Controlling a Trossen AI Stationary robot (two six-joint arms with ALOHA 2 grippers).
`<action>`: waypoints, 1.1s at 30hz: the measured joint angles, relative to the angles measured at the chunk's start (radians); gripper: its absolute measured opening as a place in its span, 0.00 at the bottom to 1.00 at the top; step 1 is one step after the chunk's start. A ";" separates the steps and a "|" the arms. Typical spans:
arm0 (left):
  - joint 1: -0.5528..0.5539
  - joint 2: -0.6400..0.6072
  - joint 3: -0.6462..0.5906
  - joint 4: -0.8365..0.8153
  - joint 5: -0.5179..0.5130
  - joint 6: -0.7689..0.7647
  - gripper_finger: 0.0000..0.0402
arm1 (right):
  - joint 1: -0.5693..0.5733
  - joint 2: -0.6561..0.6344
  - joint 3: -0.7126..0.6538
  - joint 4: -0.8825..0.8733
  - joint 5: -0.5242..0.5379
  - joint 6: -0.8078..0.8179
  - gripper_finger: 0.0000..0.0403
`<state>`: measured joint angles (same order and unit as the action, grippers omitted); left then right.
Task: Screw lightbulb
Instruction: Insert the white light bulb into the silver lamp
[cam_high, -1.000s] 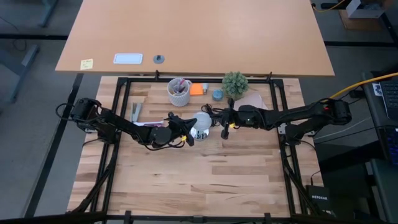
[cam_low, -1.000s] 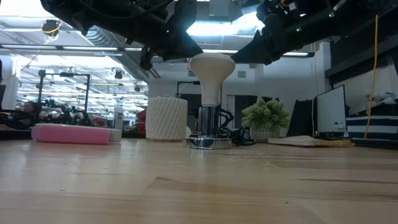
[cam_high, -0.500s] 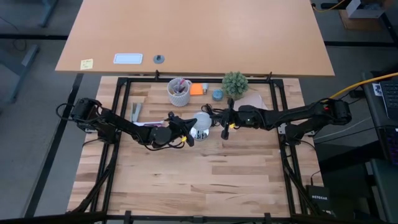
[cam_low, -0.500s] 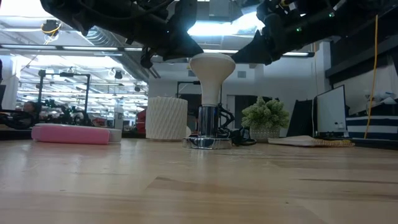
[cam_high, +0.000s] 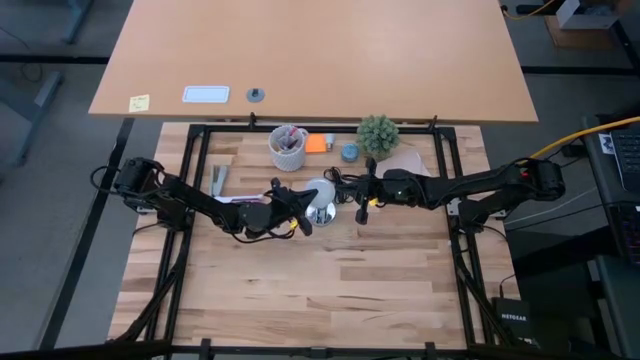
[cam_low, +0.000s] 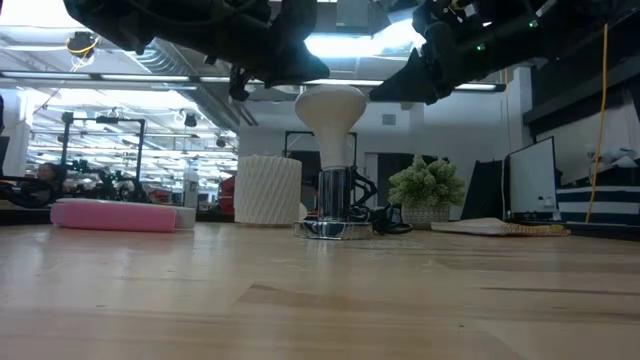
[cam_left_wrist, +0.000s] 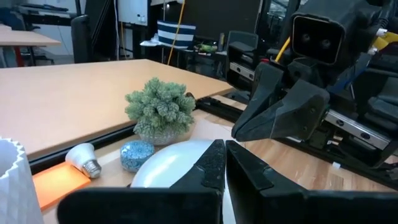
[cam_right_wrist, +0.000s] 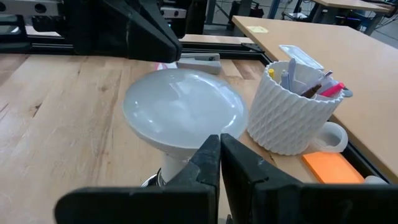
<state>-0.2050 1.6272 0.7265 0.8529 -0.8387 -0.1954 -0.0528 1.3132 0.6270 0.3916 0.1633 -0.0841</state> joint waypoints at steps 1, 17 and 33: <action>0.000 0.000 0.000 -0.002 -0.001 -0.003 0.01 | 0.000 0.000 0.000 0.000 0.000 0.000 0.05; -0.074 -0.002 0.002 0.123 -0.006 0.151 0.01 | 0.000 0.000 0.000 0.013 0.028 -0.023 0.05; -0.152 -0.004 0.002 -0.172 -0.015 -0.071 0.01 | -0.061 0.092 0.001 0.143 -0.017 -0.053 0.05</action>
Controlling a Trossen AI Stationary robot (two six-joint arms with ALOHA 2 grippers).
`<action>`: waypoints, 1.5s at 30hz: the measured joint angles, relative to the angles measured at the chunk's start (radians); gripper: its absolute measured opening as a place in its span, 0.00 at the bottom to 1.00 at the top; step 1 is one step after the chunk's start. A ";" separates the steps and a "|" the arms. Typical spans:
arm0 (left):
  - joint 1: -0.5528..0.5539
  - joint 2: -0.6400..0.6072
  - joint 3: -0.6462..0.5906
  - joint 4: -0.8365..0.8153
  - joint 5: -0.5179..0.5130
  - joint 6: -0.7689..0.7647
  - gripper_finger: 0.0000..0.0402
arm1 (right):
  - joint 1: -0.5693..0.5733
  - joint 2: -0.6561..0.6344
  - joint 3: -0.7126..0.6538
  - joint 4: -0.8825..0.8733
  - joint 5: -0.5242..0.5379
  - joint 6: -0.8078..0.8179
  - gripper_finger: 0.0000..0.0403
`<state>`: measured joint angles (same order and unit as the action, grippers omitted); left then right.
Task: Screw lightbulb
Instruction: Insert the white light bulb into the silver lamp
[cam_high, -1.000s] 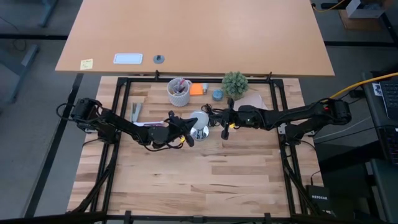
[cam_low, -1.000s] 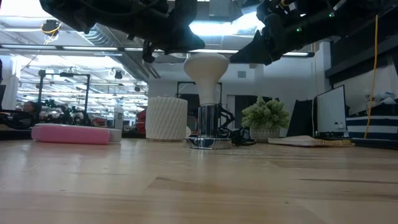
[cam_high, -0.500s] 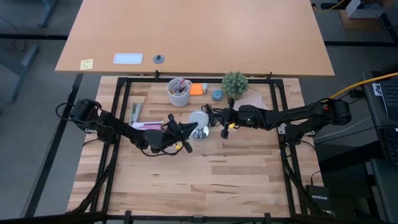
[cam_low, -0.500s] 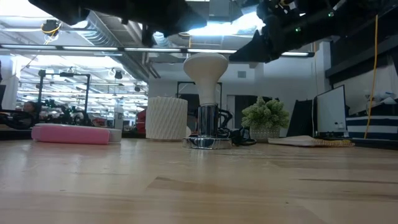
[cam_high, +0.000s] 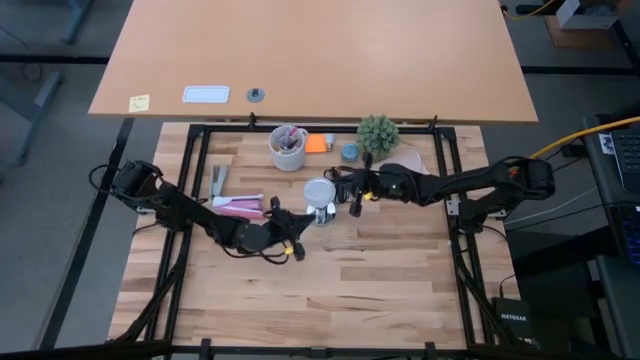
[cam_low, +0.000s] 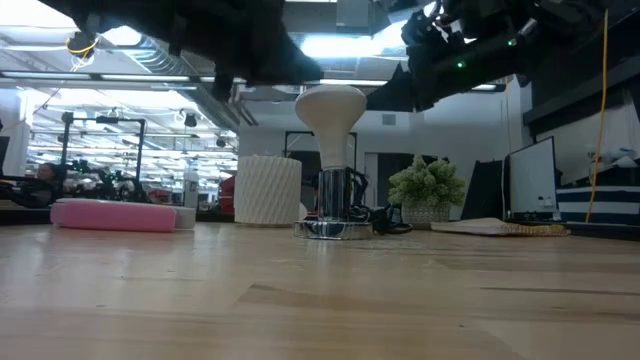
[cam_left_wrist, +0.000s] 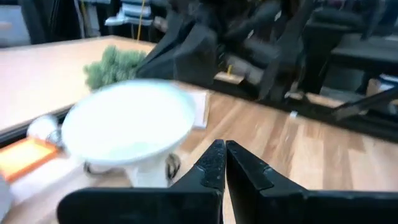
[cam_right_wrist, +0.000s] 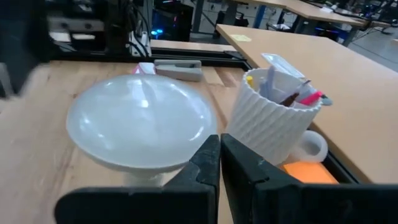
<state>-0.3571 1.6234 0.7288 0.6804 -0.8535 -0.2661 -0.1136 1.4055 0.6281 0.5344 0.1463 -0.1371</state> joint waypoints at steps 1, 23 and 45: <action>0.003 0.000 0.000 -0.022 -0.009 -0.018 0.01 | 0.000 0.003 0.000 0.001 0.000 0.000 0.05; 0.014 0.000 0.000 -0.072 -0.191 -0.053 0.01 | 0.002 0.006 0.000 -0.013 -0.057 0.010 0.05; 0.035 0.000 0.000 -0.073 -0.192 -0.068 0.01 | 0.001 0.004 -0.001 -0.042 -0.122 0.062 0.04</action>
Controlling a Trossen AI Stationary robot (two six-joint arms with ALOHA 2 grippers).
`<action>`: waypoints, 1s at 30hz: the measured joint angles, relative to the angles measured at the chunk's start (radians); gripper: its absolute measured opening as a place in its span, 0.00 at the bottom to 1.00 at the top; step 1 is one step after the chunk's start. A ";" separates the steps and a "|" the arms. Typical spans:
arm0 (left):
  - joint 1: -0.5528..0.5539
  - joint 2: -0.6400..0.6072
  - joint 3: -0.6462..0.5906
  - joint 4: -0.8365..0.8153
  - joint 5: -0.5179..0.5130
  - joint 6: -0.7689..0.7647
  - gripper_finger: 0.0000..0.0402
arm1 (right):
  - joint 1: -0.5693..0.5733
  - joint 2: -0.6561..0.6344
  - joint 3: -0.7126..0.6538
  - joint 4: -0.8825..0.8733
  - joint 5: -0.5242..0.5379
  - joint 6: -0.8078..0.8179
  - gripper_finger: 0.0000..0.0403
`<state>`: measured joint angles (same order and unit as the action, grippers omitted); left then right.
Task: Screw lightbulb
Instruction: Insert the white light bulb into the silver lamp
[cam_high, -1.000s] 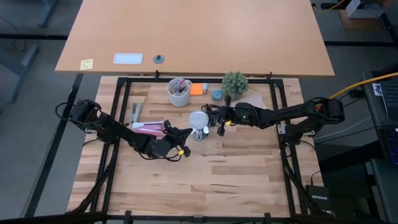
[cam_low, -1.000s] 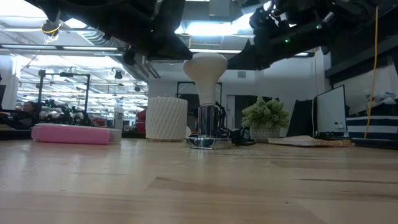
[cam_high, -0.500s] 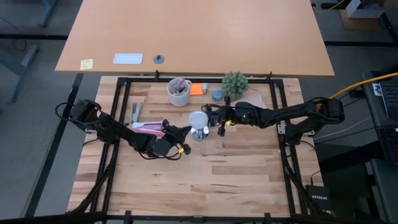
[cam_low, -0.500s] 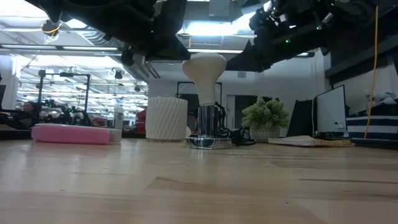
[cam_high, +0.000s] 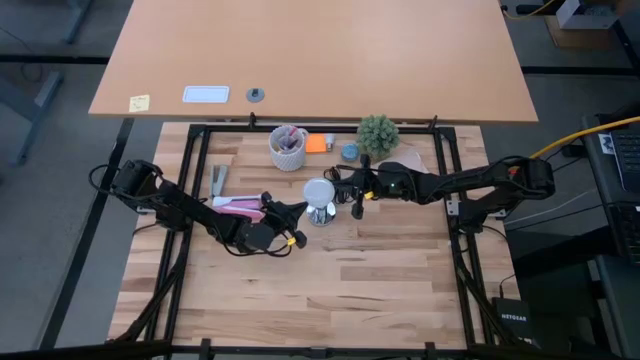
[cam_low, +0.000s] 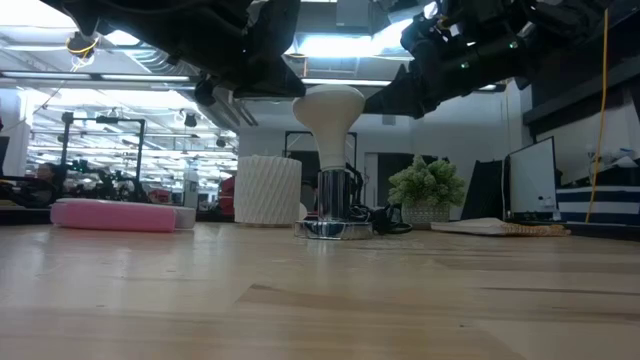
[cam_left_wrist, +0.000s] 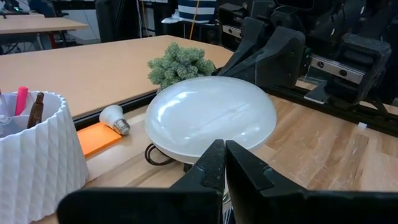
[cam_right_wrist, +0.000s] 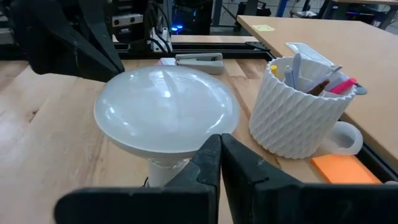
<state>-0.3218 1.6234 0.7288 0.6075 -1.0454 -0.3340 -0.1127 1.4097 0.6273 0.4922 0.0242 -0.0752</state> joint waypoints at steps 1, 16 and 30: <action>0.000 0.000 0.000 -0.001 0.000 0.000 0.01 | 0.000 0.000 0.000 0.000 -0.007 0.000 0.04; -0.001 0.000 0.000 -0.026 -0.033 -0.008 0.01 | 0.028 0.000 0.000 -0.004 0.009 0.000 0.01; 0.005 0.000 0.000 -0.030 -0.078 0.000 0.01 | 0.050 -0.057 -0.003 -0.074 -0.044 0.024 0.02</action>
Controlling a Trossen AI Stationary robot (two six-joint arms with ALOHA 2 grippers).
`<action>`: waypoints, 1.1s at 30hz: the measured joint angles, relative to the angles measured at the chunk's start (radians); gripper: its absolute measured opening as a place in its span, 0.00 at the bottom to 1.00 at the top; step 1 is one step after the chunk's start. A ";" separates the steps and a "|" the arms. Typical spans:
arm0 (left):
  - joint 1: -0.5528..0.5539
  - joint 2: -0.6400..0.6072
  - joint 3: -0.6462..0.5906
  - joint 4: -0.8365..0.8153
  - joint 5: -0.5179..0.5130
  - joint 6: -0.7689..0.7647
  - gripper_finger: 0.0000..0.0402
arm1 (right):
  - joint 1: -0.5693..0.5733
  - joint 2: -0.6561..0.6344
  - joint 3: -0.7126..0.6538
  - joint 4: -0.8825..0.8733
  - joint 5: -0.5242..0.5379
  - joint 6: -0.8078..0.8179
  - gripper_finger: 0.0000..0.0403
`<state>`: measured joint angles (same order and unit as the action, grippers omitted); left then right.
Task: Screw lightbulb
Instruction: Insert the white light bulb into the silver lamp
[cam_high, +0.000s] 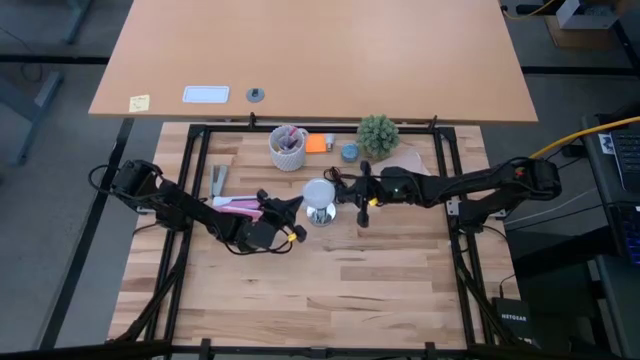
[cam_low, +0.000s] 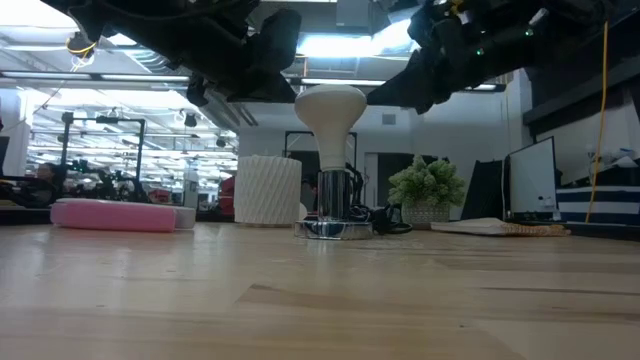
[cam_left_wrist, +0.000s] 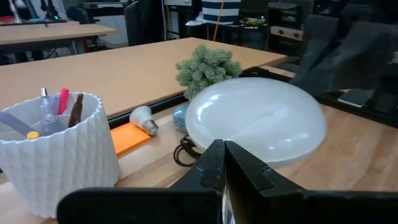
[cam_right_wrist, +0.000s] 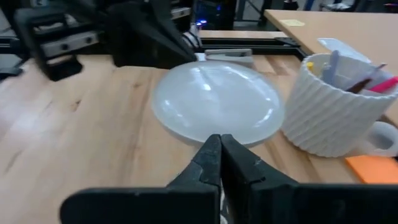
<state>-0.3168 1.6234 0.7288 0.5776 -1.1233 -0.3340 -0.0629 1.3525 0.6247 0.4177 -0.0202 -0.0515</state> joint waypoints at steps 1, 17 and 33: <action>0.000 0.000 0.000 0.000 0.000 0.000 0.01 | 0.003 0.000 0.000 -0.002 -0.001 0.004 0.02; 0.047 0.001 0.001 0.005 0.031 -0.007 0.01 | 0.098 0.001 0.002 0.004 0.030 0.001 0.02; 0.045 0.001 0.001 0.002 -0.011 0.001 0.01 | 0.097 -0.003 0.002 0.008 0.038 0.000 0.01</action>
<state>-0.2714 1.6241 0.7300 0.5797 -1.1338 -0.3328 0.0341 1.3500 0.6267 0.4258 0.0177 -0.0510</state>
